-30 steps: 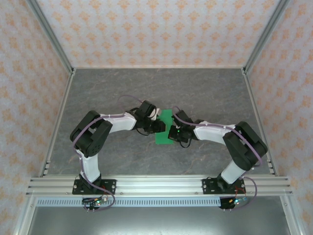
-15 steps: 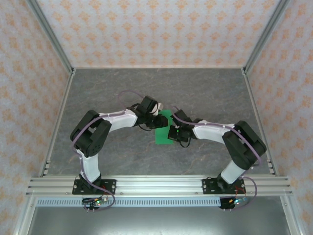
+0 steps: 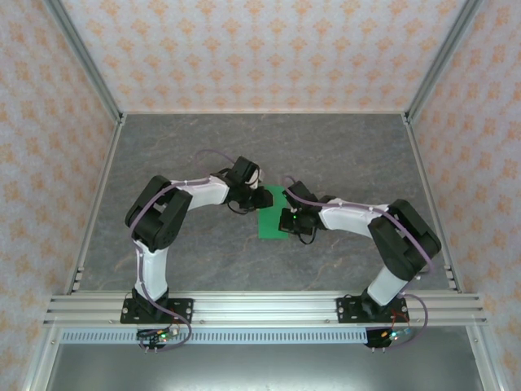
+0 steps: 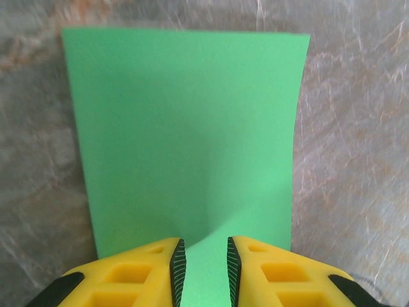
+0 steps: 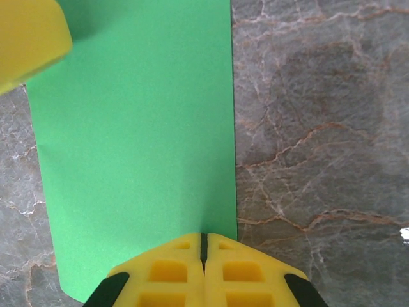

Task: Fold a paper plane with a square sheet of paper (fold left side to right side)
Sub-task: First fold the square sheet of paper in half at the center of the table.

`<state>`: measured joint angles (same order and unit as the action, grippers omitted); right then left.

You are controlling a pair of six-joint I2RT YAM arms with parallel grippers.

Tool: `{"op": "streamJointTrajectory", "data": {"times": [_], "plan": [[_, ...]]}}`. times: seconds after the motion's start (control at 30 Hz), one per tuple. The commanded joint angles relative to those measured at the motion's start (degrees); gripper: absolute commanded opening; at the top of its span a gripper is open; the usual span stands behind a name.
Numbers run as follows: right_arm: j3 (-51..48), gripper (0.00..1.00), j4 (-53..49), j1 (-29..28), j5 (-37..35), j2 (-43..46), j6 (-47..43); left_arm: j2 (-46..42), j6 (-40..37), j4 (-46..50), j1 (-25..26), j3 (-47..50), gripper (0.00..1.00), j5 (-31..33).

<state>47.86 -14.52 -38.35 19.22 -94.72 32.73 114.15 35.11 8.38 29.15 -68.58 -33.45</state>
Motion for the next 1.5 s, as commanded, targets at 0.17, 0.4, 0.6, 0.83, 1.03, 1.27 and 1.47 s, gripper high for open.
{"op": "streamJointTrajectory", "data": {"times": [0.17, 0.4, 0.6, 0.83, 1.03, 1.27, 1.47], "plan": [[-2.14, 0.05, -8.73, 0.20, -7.41, -4.07, -1.70, 5.78, -0.35, 3.75, -3.22, -8.50, 0.29, 4.68], [-2.66, 0.05, -8.85, 0.18, -7.62, -3.91, -1.96, 11.08, -0.70, 6.94, -4.97, -16.21, 0.29, 5.60], [-2.94, 0.05, -8.68, 0.20, -7.38, -4.01, -2.00, 14.50, -0.57, 8.71, -5.91, -23.10, 0.30, 4.54], [-3.14, 0.05, -8.78, 0.20, -7.35, -3.94, -2.13, 18.42, -1.18, 11.47, -6.04, -29.74, 0.30, 4.56], [-3.78, 0.05, -5.32, 0.20, -5.11, -1.65, -2.91, 14.14, -1.48, 8.74, -7.36, -25.93, 0.30, 4.18], [-1.05, 0.10, -5.34, 2.16, -3.82, 4.78, -10.81, -2.98, -4.16, 7.77, -9.98, -14.32, 0.35, 6.61], [-1.49, 0.36, 0.07, 7.16, -0.34, 12.65, -13.57, -18.46, -3.06, 2.96, -9.10, 2.27, 0.37, 5.34]]}}
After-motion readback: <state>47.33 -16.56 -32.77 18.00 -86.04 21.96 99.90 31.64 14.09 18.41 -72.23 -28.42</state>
